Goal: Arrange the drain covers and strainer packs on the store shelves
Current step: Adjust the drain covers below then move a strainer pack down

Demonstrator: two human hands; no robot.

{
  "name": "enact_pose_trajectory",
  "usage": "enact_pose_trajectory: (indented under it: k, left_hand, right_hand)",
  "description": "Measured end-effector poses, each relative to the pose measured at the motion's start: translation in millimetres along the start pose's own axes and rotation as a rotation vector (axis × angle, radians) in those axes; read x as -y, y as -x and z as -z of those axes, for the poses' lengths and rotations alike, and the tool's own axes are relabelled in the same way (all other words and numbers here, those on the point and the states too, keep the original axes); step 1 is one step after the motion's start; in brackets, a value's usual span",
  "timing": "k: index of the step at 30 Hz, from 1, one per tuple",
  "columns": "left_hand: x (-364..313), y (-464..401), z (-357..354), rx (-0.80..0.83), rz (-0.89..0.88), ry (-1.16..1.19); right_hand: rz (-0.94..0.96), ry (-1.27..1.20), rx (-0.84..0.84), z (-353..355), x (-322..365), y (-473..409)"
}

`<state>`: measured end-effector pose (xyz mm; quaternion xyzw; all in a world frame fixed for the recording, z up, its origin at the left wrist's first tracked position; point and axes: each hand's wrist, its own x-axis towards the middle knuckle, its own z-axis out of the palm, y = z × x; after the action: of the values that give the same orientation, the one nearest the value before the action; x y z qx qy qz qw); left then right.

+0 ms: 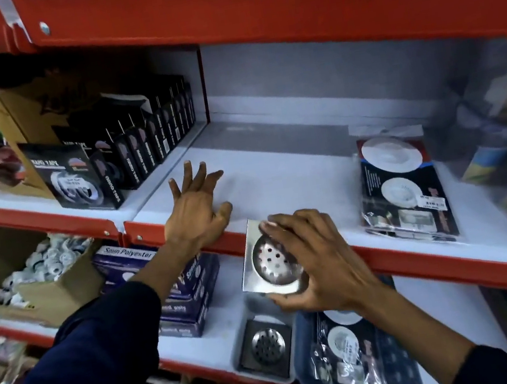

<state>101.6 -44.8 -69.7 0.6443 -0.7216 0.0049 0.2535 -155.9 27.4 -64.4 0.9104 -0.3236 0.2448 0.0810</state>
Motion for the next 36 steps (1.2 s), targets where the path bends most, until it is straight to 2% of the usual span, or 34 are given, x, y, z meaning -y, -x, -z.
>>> enact_pose_trajectory:
  k: [6, 11, 14, 17, 20, 23, 25, 27, 30, 32, 34, 36]
  left_hand:
    - [-2.4, -1.5, 0.7, 0.011, 0.021, -0.016]
    - [-2.6, -2.1, 0.5, 0.007, 0.025, 0.001]
    - [-1.5, -2.3, 0.4, 0.01, 0.021, 0.006]
    - [-1.2, -2.6, 0.7, 0.011, 0.028, 0.025]
    - [-1.7, -3.0, 0.7, 0.008, 0.029, 0.022]
    - [0.4, -4.1, -0.7, 0.005, 0.016, -0.015]
    - [0.5, -4.6, -1.4, 0.004, 0.007, -0.045]
    - [0.6, -4.5, -1.4, 0.003, 0.005, -0.07]
    - [1.3, -2.9, -1.4, 0.004, -0.001, -0.106]
    - [0.7, -2.9, -1.2, 0.01, -0.015, -0.119]
    - [0.6, -1.0, -0.7, 0.013, -0.042, -0.123]
    - [-0.5, 1.5, 0.2, 0.017, -0.082, -0.14]
  right_hand:
    - [0.187, 0.02, 0.131, -63.8, 14.5, 52.1]
    - [-0.112, -0.06, 0.471, -137.9, 18.1, 68.8]
    - [-0.193, -0.061, 0.656, -177.6, 18.3, 71.3]
    - [-0.204, -0.066, 0.747, -202.3, 20.5, 73.8]
    - [-0.201, -0.048, 0.767, -207.8, 21.0, 74.7]
    - [-0.186, -0.042, 0.717, -191.0, 21.5, 68.4]
    - [-0.168, -0.094, 0.582, -168.5, 23.6, 61.2]
    - [-0.103, -0.13, 0.357, -140.1, 26.8, 51.7]
    - [0.04, -0.039, -0.092, -95.9, 27.2, 36.2]
    - [0.003, 0.027, -0.266, -62.4, 23.4, 18.5]
    - [-0.139, 0.076, -0.281, -34.0, 14.2, 1.7]
    - [-0.289, 0.151, -0.209, -15.6, -1.9, -10.6]
